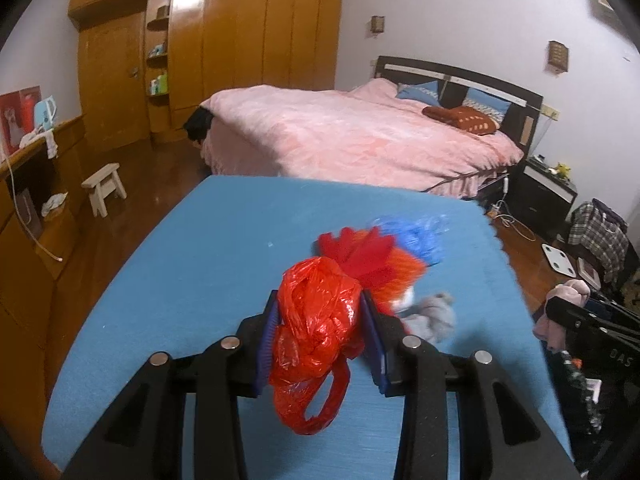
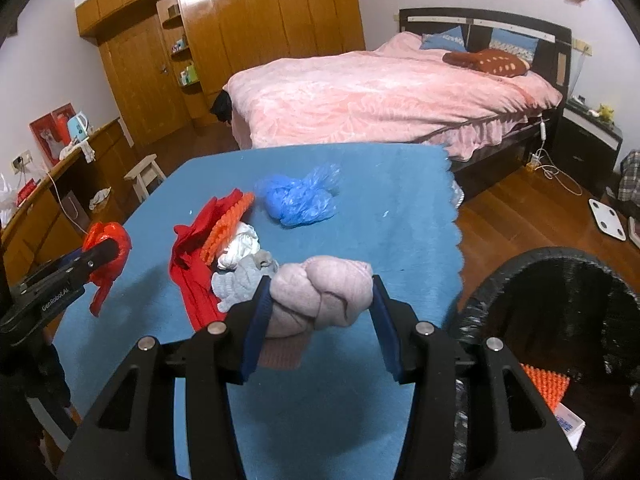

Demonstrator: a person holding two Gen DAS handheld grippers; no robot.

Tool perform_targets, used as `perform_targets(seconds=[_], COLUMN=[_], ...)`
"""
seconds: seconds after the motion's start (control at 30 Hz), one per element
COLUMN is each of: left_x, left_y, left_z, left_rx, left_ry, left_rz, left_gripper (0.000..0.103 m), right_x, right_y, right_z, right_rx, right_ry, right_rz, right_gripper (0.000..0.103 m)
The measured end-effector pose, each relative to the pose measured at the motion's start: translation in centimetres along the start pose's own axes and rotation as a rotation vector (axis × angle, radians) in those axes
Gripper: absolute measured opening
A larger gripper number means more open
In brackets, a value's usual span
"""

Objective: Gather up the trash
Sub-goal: 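Grasp the red plastic bag with the left tool while the right tool lifts the sock, then carry the red bag and grey sock over the bin and open both tools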

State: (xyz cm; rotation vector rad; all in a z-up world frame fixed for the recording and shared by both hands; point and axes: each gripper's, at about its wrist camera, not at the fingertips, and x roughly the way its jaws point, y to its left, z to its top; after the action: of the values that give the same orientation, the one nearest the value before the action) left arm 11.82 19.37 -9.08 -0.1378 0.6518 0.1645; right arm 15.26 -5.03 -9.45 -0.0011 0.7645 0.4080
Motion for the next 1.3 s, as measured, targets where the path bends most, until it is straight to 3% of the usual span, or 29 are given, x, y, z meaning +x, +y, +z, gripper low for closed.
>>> perform_targets(seconds=[0.47, 0.9, 1.3], left_x=[-2.8, -3.6, -3.9], left_y=[-8.1, -17.4, -25.3], left_z=[1.1, 0.7, 0.1], left_rx=[0.084, 0.186, 0.284], left_ry=[-0.044, -0.046, -0.049], left_rz=[-0.142, -0.301, -0.435], left_gripper=[0.039, 0.039, 0.039], right_x=[-6.5, -11.7, -13.8], right_y=[-4.1, -11.6, -17.5], right_z=[-0.7, -3.3, -5.6], right_rx=[0.054, 0.130, 0.192], right_ry=[-0.086, -0.124, -0.135], right_rz=[-0.049, -0.187, -0.266], right_gripper=[0.047, 0.047, 0.047])
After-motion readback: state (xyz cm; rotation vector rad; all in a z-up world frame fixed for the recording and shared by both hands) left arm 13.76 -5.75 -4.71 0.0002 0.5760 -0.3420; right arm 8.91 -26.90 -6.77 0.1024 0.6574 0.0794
